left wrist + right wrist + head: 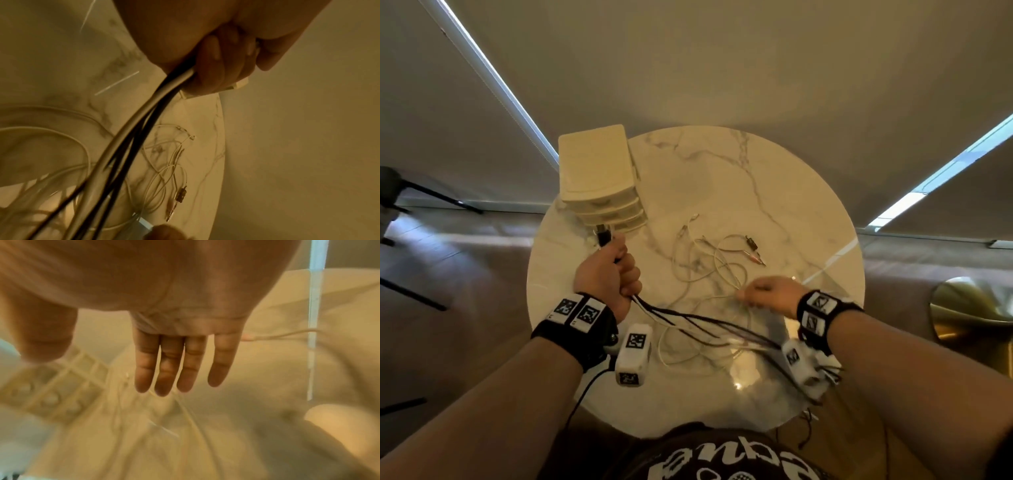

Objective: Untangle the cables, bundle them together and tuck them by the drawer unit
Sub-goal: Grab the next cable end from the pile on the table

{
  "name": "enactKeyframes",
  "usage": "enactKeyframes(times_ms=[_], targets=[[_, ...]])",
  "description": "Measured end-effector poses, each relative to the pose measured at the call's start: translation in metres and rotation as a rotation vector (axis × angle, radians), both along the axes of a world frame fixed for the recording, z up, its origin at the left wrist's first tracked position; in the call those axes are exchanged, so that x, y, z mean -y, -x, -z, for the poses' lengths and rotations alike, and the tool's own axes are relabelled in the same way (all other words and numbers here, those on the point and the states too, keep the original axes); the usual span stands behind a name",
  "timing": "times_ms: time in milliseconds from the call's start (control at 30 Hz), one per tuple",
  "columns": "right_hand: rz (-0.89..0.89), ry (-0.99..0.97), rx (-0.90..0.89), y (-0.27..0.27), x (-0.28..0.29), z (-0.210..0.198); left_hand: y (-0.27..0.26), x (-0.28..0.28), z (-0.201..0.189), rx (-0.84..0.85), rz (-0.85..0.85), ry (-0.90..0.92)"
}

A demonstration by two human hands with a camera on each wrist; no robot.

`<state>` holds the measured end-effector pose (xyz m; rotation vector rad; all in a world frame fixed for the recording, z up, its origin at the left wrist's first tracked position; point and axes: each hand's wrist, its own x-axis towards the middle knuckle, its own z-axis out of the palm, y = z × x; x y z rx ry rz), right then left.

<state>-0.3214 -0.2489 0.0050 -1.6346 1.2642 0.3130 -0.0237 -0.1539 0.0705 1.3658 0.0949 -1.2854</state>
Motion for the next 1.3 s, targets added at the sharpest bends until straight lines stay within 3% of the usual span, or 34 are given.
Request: enactKeyframes(times_ms=[67, 133, 200, 333, 467, 567, 733, 833, 933, 1000, 1033, 1133, 1167, 1233, 1300], targets=[[0.220, 0.100, 0.115, -0.018, 0.027, -0.001, -0.004, 0.003, 0.004, 0.035, 0.030, -0.023], [0.309, 0.250, 0.069, -0.031, 0.051, 0.005, -0.005, 0.004, 0.008, 0.049, 0.049, -0.039], [0.265, 0.342, -0.088, -0.036, 0.065, 0.015, -0.005, 0.006, 0.012, 0.056, 0.058, -0.048], [-0.058, 0.364, -0.338, -0.037, 0.067, 0.041, -0.006, 0.005, 0.023, 0.067, 0.077, -0.044], [-0.014, 0.391, -0.369, -0.041, 0.064, 0.053, -0.010, 0.007, 0.026, 0.070, 0.085, -0.044], [0.264, 0.417, -0.170, -0.050, 0.070, 0.034, -0.009, 0.012, 0.024, 0.038, 0.080, -0.017], [0.762, 0.380, 0.455, -0.082, 0.094, -0.039, 0.005, 0.021, 0.014, -0.072, 0.045, 0.045], [0.832, 0.260, 0.874, -0.105, 0.098, -0.102, 0.016, 0.024, 0.004, -0.087, 0.077, 0.077], [0.759, 0.391, 1.110, -0.116, 0.096, -0.166, 0.021, 0.023, -0.007, -0.104, 0.113, 0.121], [0.698, 0.419, 1.145, -0.118, 0.091, -0.184, 0.024, 0.020, -0.012, -0.090, 0.129, 0.135], [0.644, 0.417, 1.054, -0.119, 0.086, -0.182, 0.026, 0.019, -0.014, -0.075, 0.136, 0.139], [0.357, 0.443, 0.517, -0.115, 0.067, -0.150, 0.032, 0.014, -0.016, -0.031, 0.131, 0.152], [0.319, 0.427, 0.449, -0.113, 0.062, -0.143, 0.034, 0.013, -0.016, -0.018, 0.125, 0.157], [0.361, 0.367, 0.606, -0.108, 0.056, -0.148, 0.036, 0.011, -0.017, 0.022, 0.116, 0.173], [0.452, 0.312, 0.946, -0.104, 0.054, -0.170, 0.039, 0.010, -0.020, 0.064, 0.115, 0.193]])
